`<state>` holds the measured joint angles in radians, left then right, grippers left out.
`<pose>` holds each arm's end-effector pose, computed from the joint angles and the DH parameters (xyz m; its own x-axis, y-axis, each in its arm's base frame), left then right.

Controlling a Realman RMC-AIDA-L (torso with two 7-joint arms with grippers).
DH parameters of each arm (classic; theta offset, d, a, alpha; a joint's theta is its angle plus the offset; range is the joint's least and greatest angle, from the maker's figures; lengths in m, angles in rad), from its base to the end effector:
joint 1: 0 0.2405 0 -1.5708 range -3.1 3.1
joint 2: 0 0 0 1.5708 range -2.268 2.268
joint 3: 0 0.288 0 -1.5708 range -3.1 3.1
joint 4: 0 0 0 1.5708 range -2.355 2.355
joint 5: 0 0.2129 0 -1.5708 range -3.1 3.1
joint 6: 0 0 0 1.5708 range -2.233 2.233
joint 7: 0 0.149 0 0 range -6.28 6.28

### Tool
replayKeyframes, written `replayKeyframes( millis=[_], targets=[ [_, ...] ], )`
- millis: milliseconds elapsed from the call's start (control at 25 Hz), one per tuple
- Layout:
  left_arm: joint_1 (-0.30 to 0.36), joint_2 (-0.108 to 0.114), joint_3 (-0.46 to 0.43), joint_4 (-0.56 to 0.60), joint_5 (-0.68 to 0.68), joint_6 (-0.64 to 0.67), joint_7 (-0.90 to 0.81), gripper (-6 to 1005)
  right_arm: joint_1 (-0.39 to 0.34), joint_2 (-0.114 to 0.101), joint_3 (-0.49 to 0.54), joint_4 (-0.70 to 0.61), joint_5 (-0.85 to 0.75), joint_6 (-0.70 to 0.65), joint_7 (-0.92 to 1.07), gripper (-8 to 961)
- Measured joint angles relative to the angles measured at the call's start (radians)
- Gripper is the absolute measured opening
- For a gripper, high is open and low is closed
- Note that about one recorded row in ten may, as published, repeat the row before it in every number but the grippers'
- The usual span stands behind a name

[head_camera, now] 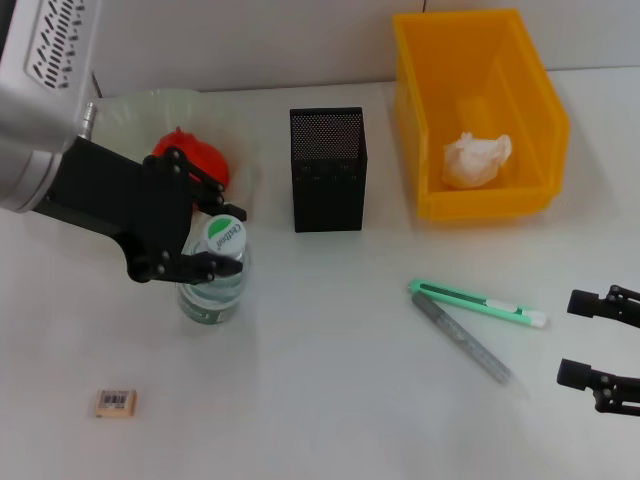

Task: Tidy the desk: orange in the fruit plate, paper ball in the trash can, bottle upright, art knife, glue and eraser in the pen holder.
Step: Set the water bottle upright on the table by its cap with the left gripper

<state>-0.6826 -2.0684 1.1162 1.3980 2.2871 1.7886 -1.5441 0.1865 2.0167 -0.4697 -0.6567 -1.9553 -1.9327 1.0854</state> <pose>-0.1495 0.3707 0.0190 0.9519 -0.2837 -0.1159 -0.2940 -0.9522 -0.0831 0.3665 0.2123 0.0404 0.7205 -0.2252 -0.6559 -0.4660 -0.8577 -0.2174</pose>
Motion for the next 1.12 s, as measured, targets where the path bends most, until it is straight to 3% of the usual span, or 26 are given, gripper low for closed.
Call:
replayKeyframes(
  millis=[960,1120],
  targets=[
    [0.005,0.008,-0.100,0.012,0.010,0.023,-0.132,440,0.019,0.002,0.000,0.008,0.002,0.012,-0.011,834],
    [0.002,0.019,-0.105,0.016,0.016,0.028,-0.157,440,0.019,0.002,0.000,0.008,0.003,0.012,-0.011,834]
  ],
)
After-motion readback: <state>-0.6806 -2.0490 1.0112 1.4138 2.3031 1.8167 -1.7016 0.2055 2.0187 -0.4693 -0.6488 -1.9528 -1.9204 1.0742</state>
